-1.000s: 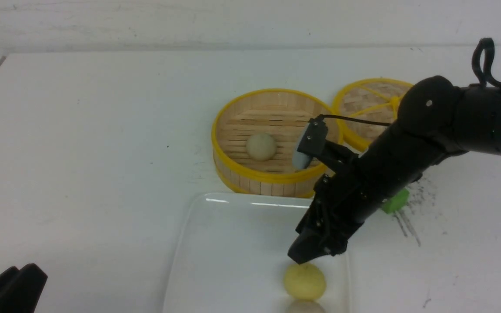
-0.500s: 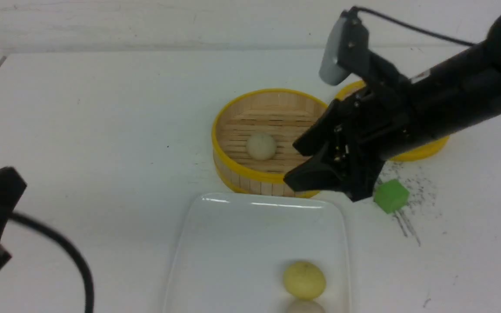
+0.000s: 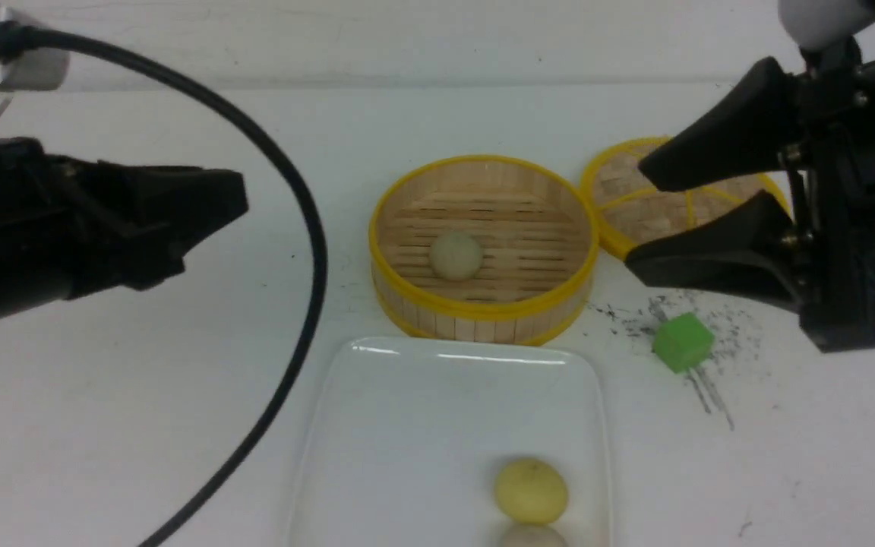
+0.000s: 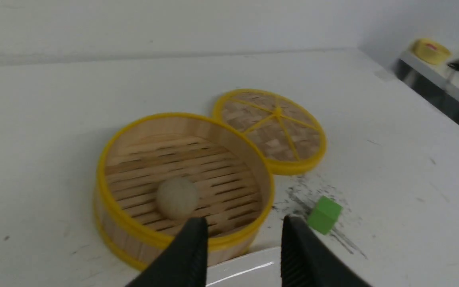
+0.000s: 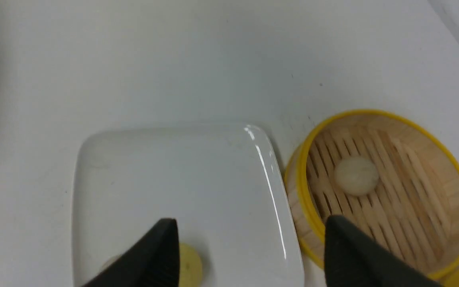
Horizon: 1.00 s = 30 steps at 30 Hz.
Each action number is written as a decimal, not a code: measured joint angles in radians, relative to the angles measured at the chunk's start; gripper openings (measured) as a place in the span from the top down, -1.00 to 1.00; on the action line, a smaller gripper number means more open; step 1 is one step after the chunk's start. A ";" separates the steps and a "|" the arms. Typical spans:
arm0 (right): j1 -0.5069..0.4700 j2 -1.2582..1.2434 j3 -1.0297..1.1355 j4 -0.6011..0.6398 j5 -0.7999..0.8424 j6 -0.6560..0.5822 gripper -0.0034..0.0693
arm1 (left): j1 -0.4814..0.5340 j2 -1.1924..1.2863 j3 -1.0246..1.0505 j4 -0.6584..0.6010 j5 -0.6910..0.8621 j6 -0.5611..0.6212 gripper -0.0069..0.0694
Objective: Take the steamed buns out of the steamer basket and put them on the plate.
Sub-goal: Use the left arm to grab the steamed stuffed bun that is closest to it
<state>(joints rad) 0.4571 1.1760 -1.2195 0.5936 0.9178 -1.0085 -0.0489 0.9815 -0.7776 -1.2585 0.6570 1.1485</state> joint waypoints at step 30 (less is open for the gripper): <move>0.000 -0.115 0.018 -0.168 0.185 0.151 -0.42 | -0.232 0.537 -0.254 -0.120 -0.216 0.278 0.06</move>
<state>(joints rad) 0.4571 1.0605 -1.2015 0.4260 1.1029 -0.8576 -0.2813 1.5186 -1.0318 -1.3783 0.4409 1.4262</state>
